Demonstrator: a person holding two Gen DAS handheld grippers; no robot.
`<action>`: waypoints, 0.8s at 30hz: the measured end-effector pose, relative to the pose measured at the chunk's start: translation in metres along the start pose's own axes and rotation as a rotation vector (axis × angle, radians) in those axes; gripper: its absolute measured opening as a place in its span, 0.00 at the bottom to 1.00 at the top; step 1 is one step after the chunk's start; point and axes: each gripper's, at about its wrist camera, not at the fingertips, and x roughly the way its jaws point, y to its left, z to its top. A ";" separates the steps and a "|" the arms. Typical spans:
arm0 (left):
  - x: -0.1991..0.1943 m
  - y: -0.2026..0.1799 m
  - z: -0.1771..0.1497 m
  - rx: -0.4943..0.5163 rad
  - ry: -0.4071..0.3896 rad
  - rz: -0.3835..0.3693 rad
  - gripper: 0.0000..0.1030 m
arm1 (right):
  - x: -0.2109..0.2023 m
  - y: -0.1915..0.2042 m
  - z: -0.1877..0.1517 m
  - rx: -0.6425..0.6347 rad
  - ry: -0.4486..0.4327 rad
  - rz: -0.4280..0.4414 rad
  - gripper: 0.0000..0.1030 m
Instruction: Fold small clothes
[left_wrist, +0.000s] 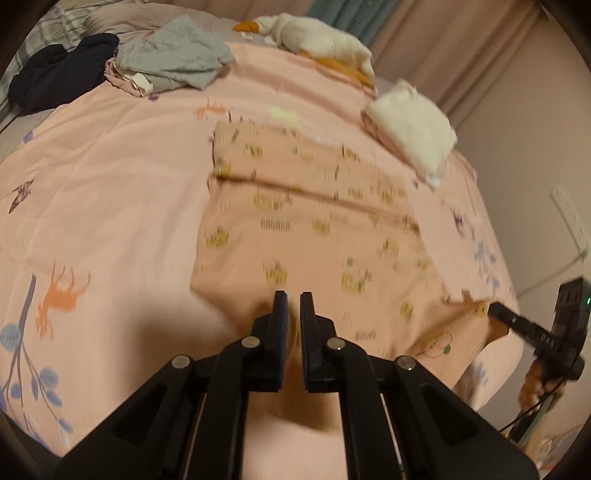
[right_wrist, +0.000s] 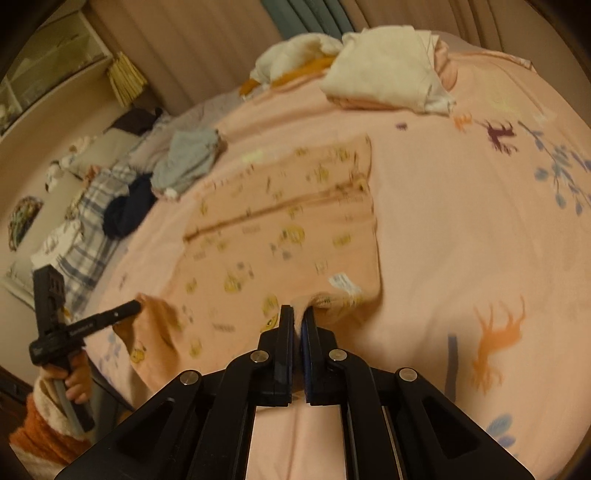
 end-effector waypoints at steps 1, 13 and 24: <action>-0.001 0.002 0.005 -0.011 -0.017 0.002 0.05 | 0.001 -0.001 0.007 0.009 -0.011 0.009 0.06; 0.021 0.063 -0.026 -0.210 0.256 0.019 0.12 | 0.036 -0.013 0.011 -0.047 0.108 -0.048 0.06; 0.007 0.050 -0.072 -0.272 0.330 -0.216 0.52 | 0.017 -0.053 -0.011 0.146 0.176 -0.058 0.48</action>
